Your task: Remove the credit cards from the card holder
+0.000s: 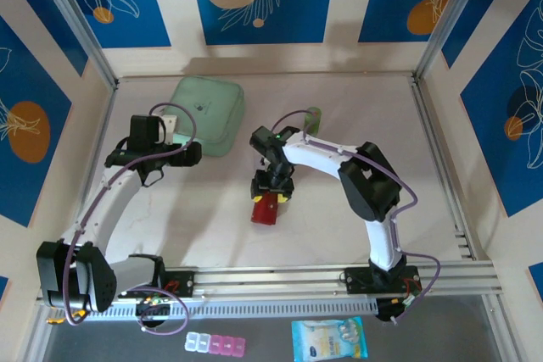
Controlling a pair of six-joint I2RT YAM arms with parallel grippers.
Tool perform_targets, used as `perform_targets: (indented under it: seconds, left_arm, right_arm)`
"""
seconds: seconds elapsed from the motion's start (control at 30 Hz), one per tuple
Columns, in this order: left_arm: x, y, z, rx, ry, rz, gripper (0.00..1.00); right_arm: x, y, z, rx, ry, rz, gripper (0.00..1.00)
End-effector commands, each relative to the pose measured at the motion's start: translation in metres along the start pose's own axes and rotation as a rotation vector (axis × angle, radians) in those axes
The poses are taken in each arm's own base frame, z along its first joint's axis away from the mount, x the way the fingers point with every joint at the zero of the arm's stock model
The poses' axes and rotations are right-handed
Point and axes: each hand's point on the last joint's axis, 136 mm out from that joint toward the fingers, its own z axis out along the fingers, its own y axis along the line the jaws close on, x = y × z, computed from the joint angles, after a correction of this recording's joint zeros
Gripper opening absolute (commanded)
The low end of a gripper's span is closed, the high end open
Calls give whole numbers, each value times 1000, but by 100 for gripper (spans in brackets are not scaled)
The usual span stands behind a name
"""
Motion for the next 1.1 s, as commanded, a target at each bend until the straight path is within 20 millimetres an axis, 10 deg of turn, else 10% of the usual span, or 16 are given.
perform_targets:
  seconds: [0.0, 0.23, 0.53, 1.07]
  left_arm:
    - [7, -3, 0, 11, 19, 13, 100]
    - [7, -7, -4, 29, 14, -14, 100]
    - [7, -38, -11, 153, 32, -167, 97]
    - [97, -195, 5, 554, 313, -339, 72]
  right_arm:
    - [13, -13, 2, 104, 80, -69, 64]
    - [12, 3, 12, 79, 70, -74, 72]
    - [5, 5, -22, 29, -110, -42, 86]
    - [27, -3, -44, -224, -218, -5, 45]
